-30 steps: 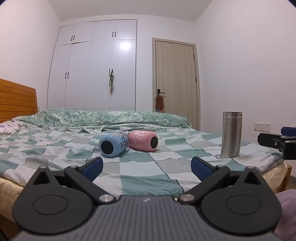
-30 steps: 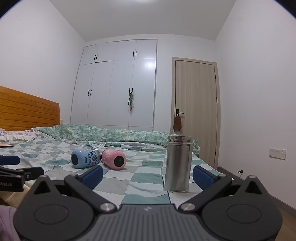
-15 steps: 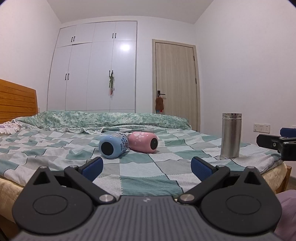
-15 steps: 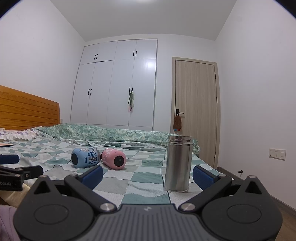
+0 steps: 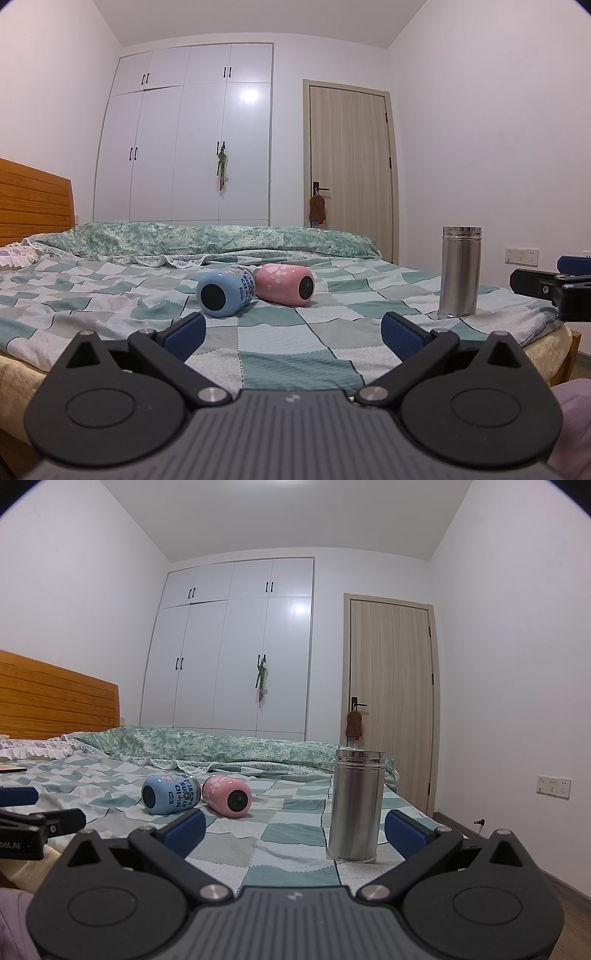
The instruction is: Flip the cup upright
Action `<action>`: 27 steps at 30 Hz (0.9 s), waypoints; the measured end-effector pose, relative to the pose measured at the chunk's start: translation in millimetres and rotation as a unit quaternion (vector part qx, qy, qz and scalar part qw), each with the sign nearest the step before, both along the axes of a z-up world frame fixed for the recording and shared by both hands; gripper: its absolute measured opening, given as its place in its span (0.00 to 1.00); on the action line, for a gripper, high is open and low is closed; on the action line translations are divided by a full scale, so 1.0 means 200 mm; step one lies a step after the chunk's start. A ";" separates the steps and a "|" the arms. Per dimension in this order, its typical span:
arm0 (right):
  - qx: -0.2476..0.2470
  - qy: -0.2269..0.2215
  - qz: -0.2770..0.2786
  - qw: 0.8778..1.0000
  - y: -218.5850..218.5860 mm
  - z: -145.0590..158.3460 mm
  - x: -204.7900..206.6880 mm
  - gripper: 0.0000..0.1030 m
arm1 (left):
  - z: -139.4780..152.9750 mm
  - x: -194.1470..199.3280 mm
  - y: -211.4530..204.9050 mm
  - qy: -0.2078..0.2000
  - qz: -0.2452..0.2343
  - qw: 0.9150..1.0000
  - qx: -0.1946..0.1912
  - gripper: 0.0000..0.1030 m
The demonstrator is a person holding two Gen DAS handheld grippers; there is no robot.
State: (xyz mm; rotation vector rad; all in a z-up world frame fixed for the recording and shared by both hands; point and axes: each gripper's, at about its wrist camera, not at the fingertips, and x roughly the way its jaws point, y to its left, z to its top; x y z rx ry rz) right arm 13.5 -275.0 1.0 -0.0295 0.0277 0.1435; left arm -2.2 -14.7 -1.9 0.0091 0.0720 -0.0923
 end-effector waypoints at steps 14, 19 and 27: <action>-0.001 0.001 0.000 1.000 0.00 0.00 0.01 1.00 | 0.00 0.00 0.00 0.000 0.000 1.000 -0.001 1.00; -0.001 0.001 0.000 1.000 0.00 0.00 0.01 1.00 | 0.00 0.00 0.00 0.000 0.000 1.000 -0.001 1.00; -0.001 0.001 0.000 1.000 0.00 0.00 0.01 1.00 | 0.00 -0.01 0.01 -0.004 -0.003 1.000 -0.008 1.00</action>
